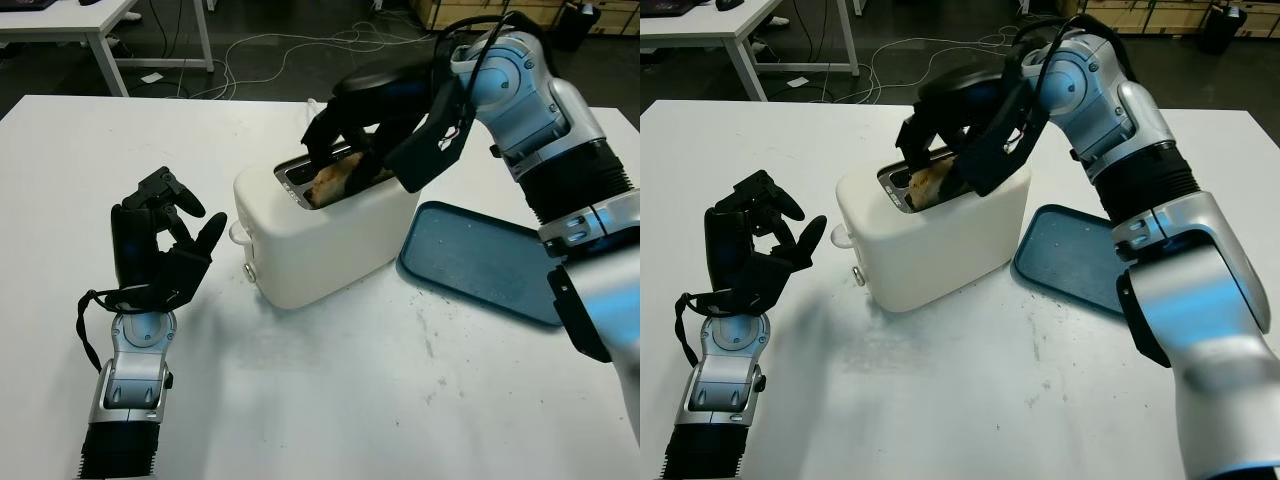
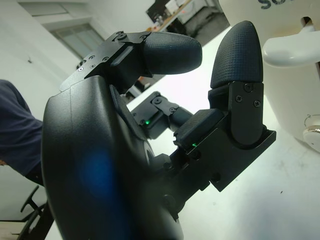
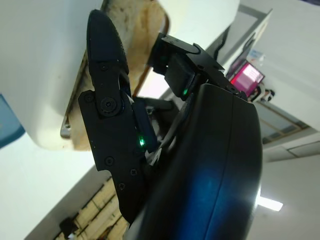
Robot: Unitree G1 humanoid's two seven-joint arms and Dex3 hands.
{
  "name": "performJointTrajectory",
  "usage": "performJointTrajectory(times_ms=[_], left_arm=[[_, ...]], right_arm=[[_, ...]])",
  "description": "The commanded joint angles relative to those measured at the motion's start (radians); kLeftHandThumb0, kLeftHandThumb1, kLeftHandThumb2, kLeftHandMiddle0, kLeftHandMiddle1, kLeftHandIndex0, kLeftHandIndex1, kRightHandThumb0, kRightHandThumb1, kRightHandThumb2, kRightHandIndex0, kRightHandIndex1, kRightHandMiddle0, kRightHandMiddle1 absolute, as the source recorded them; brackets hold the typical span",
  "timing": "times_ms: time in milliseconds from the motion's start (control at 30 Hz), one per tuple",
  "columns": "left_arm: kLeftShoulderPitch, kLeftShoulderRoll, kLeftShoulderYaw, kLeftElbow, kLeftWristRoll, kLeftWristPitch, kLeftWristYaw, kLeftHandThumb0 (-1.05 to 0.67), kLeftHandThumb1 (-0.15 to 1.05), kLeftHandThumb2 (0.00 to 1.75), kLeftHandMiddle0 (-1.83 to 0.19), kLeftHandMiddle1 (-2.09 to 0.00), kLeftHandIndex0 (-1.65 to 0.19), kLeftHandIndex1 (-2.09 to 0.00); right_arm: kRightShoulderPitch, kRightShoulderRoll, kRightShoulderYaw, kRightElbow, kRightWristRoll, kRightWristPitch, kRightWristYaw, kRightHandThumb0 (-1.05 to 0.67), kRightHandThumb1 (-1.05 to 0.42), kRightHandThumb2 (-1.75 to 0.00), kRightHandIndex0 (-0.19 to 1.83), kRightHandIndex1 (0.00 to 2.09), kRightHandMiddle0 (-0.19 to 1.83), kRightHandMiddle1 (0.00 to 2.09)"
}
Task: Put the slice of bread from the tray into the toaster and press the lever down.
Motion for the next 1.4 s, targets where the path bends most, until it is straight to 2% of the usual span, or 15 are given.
performJointTrajectory(times_ms=[0,133,233,300,400,567,700,767,800,933,1033,1133,1267,1300,1367], left_arm=[[0.009,-0.004,0.0,-0.002,0.0,-0.006,0.004,-0.73,0.3,0.97,-1.14,-1.74,-0.8,-1.74],[0.007,-0.001,-0.003,0.0,0.009,-0.006,0.007,-0.74,0.3,0.98,-1.15,-1.74,-0.8,-1.75],[0.007,0.001,-0.001,0.001,0.006,-0.01,0.005,-0.74,0.3,0.98,-1.15,-1.74,-0.8,-1.75],[0.006,0.001,0.001,0.001,-0.001,-0.014,0.002,-0.73,0.3,0.98,-1.15,-1.73,-0.79,-1.74],[0.001,0.01,0.003,0.001,0.003,-0.015,0.0,-0.74,0.3,0.97,-1.14,-1.74,-0.78,-1.75],[-0.011,0.04,0.002,-0.008,0.011,-0.016,-0.019,-0.76,0.34,0.93,-1.12,-1.75,-0.77,-1.75],[-0.027,0.078,-0.005,-0.012,0.039,-0.024,-0.031,-0.81,0.56,0.58,-1.1,-1.75,-0.75,-1.73],[-0.036,0.092,-0.008,-0.019,0.037,-0.02,-0.05,-0.87,0.76,0.26,-1.08,-1.74,-0.76,-1.65],[-0.039,0.096,-0.009,-0.023,0.032,-0.018,-0.061,-0.89,0.84,0.15,-1.08,-1.72,-0.77,-1.58],[-0.054,0.124,-0.01,-0.031,0.005,-0.035,-0.125,-0.91,0.91,0.1,-1.1,-1.68,-0.83,-1.33],[-0.061,0.155,-0.011,-0.043,0.008,-0.043,-0.165,-0.9,0.92,0.17,-1.09,-1.67,-0.87,-1.2],[-0.065,0.191,-0.011,-0.057,0.016,-0.053,-0.198,-0.89,0.92,0.21,-1.06,-1.63,-0.91,-1.09],[-0.07,0.254,-0.008,-0.065,0.001,-0.086,-0.264,-0.87,0.92,0.25,-1.02,-1.61,-0.92,-1.02],[-0.073,0.272,-0.006,-0.063,-0.012,-0.102,-0.288,-0.87,0.92,0.25,-1.02,-1.6,-0.92,-1.01],[-0.079,0.3,-0.002,-0.06,-0.031,-0.12,-0.326,-0.86,0.92,0.25,-1.0,-1.6,-0.92,-0.99]], right_arm=[[-0.01,-0.014,-0.015,0.014,-0.012,-0.023,-0.041,-0.76,-0.92,-0.1,0.17,1.11,0.66,0.12],[-0.018,-0.032,-0.035,0.015,-0.002,-0.019,-0.075,-0.74,-0.92,-0.07,0.17,1.11,0.65,0.11],[-0.013,-0.039,-0.075,0.021,0.022,-0.015,-0.115,-0.71,-0.91,-0.02,0.21,0.97,0.67,0.09],[0.005,-0.049,-0.111,0.002,0.016,-0.007,-0.191,-0.7,-0.91,-0.01,0.26,0.94,0.69,0.09],[0.064,-0.065,-0.173,-0.024,-0.017,-0.07,-0.401,-0.66,-0.9,0.0,0.34,1.1,0.75,0.11],[0.317,-0.073,-0.299,-0.107,-0.061,-0.169,-0.81,-0.5,-0.92,-0.09,0.45,1.26,0.86,0.16],[0.566,-0.032,-0.353,-0.208,-0.067,-0.195,-0.975,-0.37,-0.92,-0.15,0.64,1.33,1.0,0.25],[0.689,-0.013,-0.365,-0.271,-0.097,-0.184,-1.042,-0.38,-0.92,-0.26,0.64,1.52,0.87,0.68],[0.736,-0.003,-0.37,-0.301,-0.101,-0.168,-1.062,-0.38,-0.92,-0.32,0.64,1.65,0.72,1.06],[0.918,0.075,-0.399,-0.397,-0.113,-0.085,-1.149,-0.39,-0.92,-0.44,0.76,1.74,0.55,1.59],[1.001,0.124,-0.406,-0.445,-0.129,-0.004,-1.19,-0.42,-0.92,-0.47,0.91,1.74,0.61,1.56],[1.056,0.177,-0.414,-0.455,-0.134,0.039,-1.255,-0.43,-0.92,-0.48,0.89,1.75,0.59,1.66],[1.085,0.223,-0.423,-0.414,-0.15,0.026,-1.382,-0.46,-0.92,-0.54,0.85,1.75,0.73,1.22],[1.083,0.231,-0.426,-0.405,-0.146,0.02,-1.408,-0.46,-0.92,-0.53,0.83,1.75,0.71,1.27],[1.076,0.242,-0.431,-0.395,-0.131,0.012,-1.436,-0.46,-0.92,-0.52,0.84,1.75,0.57,1.58]])
